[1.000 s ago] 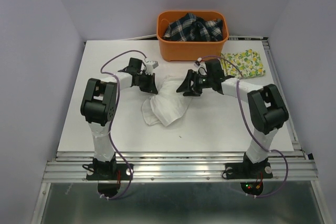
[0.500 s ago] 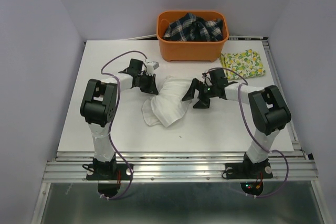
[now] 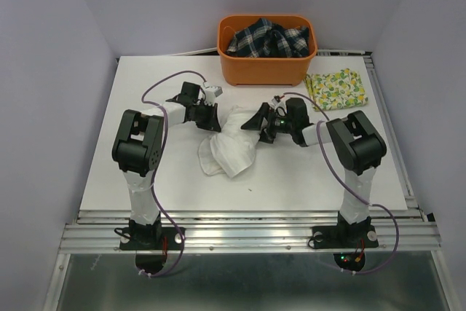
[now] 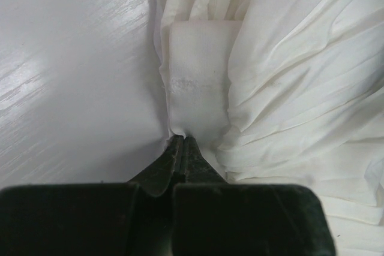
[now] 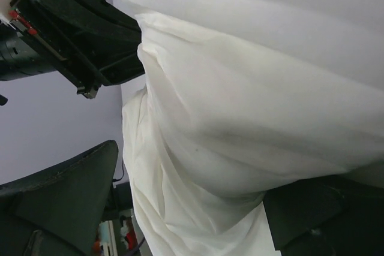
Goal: Fold and stack the skirts
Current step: Neatly place the folded skirt to the corner
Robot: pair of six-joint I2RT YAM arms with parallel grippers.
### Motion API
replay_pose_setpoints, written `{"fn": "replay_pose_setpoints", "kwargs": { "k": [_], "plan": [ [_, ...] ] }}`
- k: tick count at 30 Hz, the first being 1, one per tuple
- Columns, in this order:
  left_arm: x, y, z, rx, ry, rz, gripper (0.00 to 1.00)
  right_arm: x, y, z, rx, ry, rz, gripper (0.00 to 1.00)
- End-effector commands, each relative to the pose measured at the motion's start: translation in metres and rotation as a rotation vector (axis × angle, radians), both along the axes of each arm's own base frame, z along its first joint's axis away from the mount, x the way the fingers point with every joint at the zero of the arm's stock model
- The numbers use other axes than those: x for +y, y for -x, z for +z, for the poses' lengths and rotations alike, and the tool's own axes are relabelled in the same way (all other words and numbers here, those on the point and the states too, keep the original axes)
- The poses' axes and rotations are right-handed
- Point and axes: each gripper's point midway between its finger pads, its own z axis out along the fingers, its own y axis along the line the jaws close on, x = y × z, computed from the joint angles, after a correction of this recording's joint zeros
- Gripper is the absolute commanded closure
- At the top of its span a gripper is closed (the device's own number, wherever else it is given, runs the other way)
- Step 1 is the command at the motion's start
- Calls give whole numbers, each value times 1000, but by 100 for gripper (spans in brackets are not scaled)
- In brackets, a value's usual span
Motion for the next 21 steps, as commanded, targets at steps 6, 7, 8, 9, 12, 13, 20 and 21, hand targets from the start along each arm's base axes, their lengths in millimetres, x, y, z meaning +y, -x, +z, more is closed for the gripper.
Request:
{"fn": "replay_pose_setpoints", "kwargs": {
  "k": [6, 7, 8, 9, 12, 13, 20, 21],
  "plan": [
    [-9, 19, -22, 88, -50, -48, 100, -18, -7, -84, -41, 231, -111, 0],
    [-11, 19, -23, 88, -50, -51, 100, -18, -8, -85, -48, 233, -112, 1],
    [-13, 19, -25, 90, -53, -56, 100, -18, -9, -87, -50, 233, -113, 1],
    [-15, 18, -25, 88, -53, -60, 100, -18, -10, -91, -46, 236, -114, 2],
    [-21, 19, -28, 87, -57, -75, 100, -13, -10, -96, -59, 242, -95, 8],
    [-22, 19, -29, 87, -59, -79, 100, -12, -12, -97, -59, 242, -96, 11],
    [-27, 17, -31, 84, -67, -91, 100, -1, -12, -90, -90, 216, -49, 60],
    [-27, 17, -30, 83, -68, -92, 100, 1, -13, -81, -108, 205, -44, 75]
  ]
}}
